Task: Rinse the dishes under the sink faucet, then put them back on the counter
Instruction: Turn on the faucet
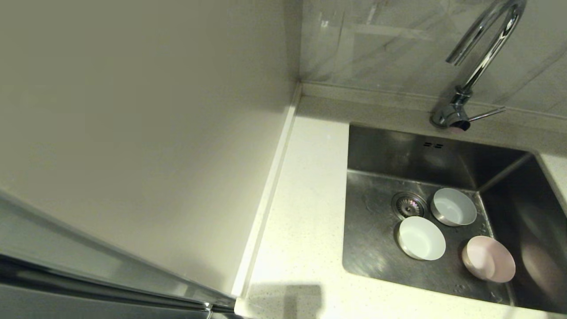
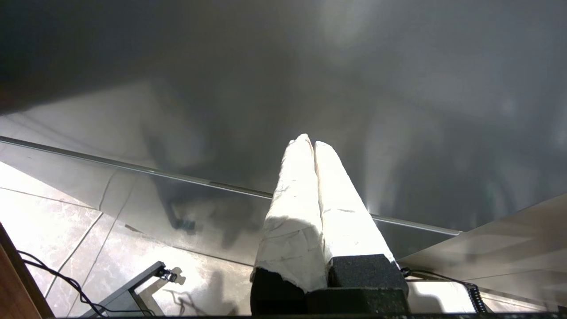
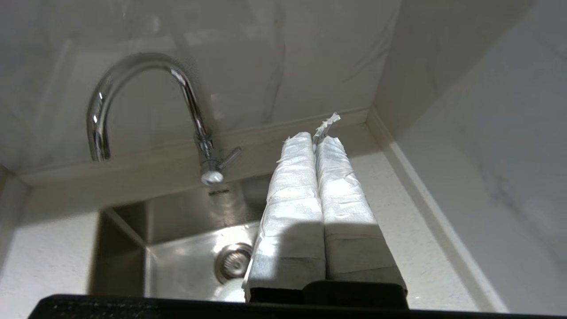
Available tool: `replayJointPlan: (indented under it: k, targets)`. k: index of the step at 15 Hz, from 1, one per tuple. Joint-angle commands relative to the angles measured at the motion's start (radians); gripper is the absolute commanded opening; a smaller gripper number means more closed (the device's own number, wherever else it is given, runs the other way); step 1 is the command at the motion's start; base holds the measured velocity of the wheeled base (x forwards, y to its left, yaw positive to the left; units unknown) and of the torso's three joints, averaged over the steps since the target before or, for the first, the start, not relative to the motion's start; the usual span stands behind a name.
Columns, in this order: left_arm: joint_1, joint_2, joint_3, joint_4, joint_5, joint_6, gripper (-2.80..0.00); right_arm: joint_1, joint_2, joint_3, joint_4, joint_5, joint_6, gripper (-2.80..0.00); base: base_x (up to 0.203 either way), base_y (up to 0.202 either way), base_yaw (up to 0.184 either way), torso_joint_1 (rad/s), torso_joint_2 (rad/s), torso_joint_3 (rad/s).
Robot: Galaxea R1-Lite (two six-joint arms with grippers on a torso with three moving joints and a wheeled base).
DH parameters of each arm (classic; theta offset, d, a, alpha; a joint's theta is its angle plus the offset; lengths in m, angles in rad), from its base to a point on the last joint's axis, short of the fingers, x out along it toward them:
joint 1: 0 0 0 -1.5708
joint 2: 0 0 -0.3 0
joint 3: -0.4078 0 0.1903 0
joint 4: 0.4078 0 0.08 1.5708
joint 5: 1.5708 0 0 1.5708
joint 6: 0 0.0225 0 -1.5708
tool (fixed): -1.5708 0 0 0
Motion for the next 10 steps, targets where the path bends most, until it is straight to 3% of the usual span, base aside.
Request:
replayJointPlan:
  k: [1, 6, 10]
  targets:
    - [0.000, -0.004, 0.000, 0.000, 0.000, -0.001, -2.80, 0.000, 0.003, 0.011, 0.000, 0.011, -0.025, -2.80, 0.000, 0.000, 0.000, 0.000, 0.00, 0.000]
    - [0.000, -0.003, 0.000, 0.000, 0.000, -0.001, -2.80, -0.001, -0.029, 0.016, -0.001, 0.084, -0.099, -2.80, 0.000, 0.000, 0.000, 0.000, 0.00, 0.000]
    - [0.000, -0.004, 0.000, 0.000, 0.000, -0.001, -2.80, -0.001, 0.137, 0.000, -0.059, 0.107, -0.099, -2.80, 0.000, 0.000, 0.000, 0.000, 0.00, 0.000]
